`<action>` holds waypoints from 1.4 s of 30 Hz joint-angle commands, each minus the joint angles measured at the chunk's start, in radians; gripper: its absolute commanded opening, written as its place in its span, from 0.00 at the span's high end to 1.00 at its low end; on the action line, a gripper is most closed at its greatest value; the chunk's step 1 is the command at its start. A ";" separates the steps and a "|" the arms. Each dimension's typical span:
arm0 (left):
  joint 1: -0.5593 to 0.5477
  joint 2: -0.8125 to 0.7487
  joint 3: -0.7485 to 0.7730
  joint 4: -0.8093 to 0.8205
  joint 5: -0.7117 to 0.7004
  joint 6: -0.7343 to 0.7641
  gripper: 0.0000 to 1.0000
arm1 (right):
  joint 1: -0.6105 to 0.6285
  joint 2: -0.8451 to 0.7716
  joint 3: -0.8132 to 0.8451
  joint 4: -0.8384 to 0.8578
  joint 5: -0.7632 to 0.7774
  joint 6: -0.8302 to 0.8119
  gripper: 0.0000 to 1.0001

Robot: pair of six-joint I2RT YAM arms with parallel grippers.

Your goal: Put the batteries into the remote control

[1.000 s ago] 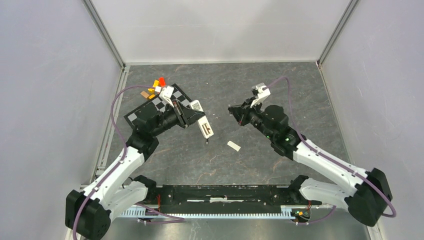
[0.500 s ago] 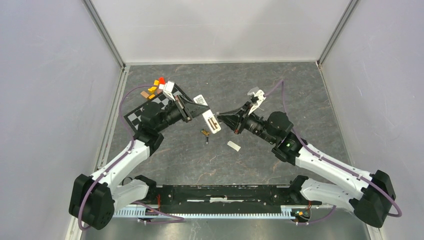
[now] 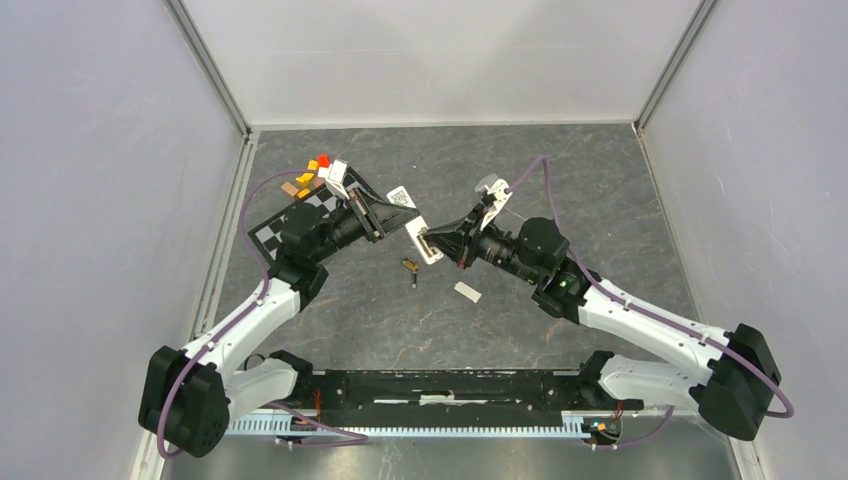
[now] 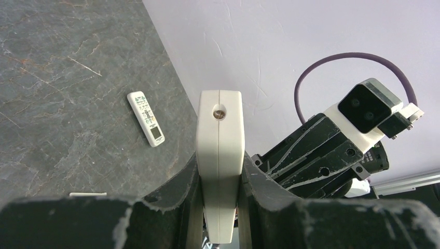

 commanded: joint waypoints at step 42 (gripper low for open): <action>-0.001 0.020 0.023 0.222 0.036 -0.215 0.98 | 0.023 0.026 -0.011 0.108 0.097 0.032 0.90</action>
